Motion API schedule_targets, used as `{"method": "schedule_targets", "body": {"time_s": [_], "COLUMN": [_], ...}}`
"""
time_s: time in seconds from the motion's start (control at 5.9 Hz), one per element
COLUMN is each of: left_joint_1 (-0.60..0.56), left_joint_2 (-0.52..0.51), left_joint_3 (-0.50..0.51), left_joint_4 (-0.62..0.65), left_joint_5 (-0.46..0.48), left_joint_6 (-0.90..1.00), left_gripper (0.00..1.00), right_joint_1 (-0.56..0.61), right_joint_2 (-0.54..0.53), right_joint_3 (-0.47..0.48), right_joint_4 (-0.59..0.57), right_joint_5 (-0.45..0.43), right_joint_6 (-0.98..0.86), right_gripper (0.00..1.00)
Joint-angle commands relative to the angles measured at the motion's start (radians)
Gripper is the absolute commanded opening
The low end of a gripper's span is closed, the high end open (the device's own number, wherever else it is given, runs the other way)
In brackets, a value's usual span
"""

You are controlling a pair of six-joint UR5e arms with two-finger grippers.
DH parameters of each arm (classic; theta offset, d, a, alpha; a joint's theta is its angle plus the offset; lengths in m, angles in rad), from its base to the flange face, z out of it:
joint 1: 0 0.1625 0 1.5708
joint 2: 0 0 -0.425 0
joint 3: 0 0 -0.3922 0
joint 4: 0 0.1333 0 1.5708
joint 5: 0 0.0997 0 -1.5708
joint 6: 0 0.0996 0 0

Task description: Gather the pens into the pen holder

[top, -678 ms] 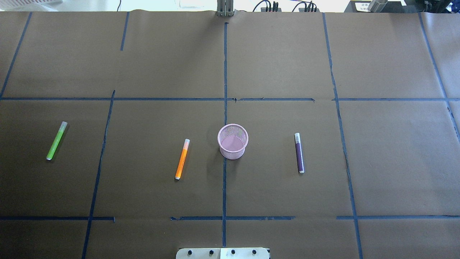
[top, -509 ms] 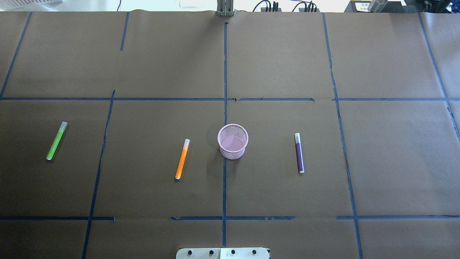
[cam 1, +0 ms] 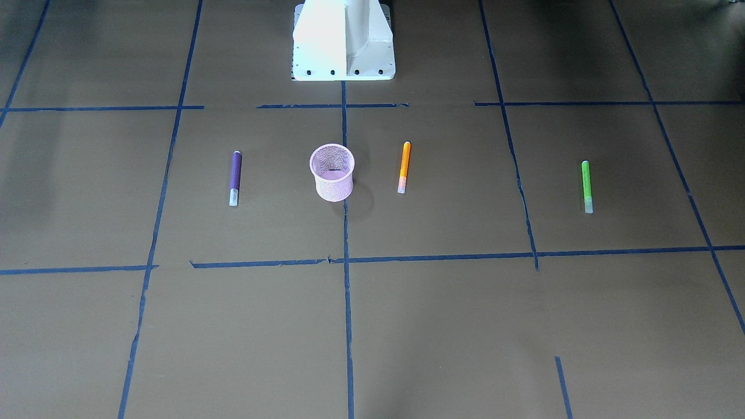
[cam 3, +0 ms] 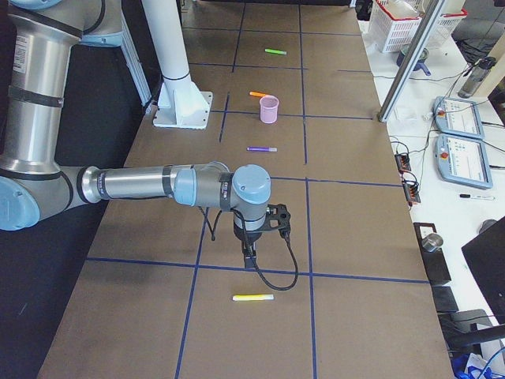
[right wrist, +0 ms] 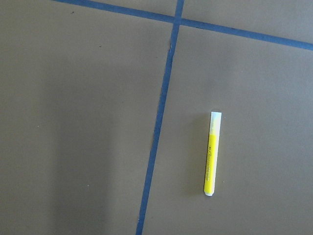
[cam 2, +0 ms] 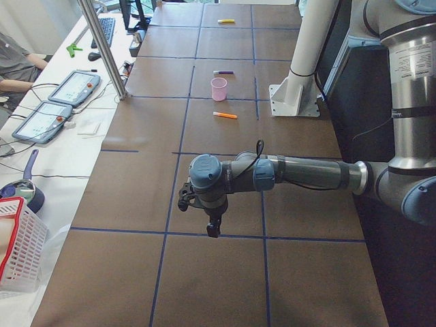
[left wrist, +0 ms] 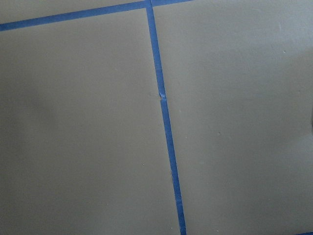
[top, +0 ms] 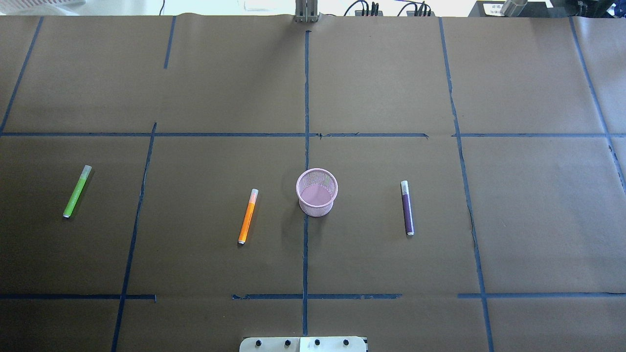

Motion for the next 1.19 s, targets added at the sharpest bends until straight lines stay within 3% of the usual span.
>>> {"method": "schedule_targets", "body": {"time_s": [0.0,0.34,0.51,0.68,1.02], "left_joint_1": [0.002,0.003,0.019,0.111,0.243], "left_joint_2": [-0.124,-0.14,-0.112,-0.109,-0.088], "left_joint_3": [0.013,0.017,0.015,0.017,0.046], "left_joint_4": [-0.007,-0.057,-0.158,-0.204,-0.434], "left_joint_5": [-0.005,-0.008,-0.011,-0.003,0.029], "left_joint_6": [-0.003,0.002,-0.044,-0.214,-0.491], "left_gripper": [1.0,1.0,1.0,1.0,1.0], "right_joint_1": [0.0,0.0,0.0,0.0,0.0], "right_joint_2": [0.001,-0.001,-0.004,-0.007,-0.007], "right_joint_3": [0.006,0.001,0.001,0.001,0.001], "right_joint_4": [0.012,0.038,0.04,0.04,0.04], "right_joint_5": [0.014,0.017,0.017,0.017,0.017], "right_joint_6": [0.001,0.001,0.0,0.0,-0.003], "right_gripper": [1.0,1.0,1.0,1.0,1.0]}}
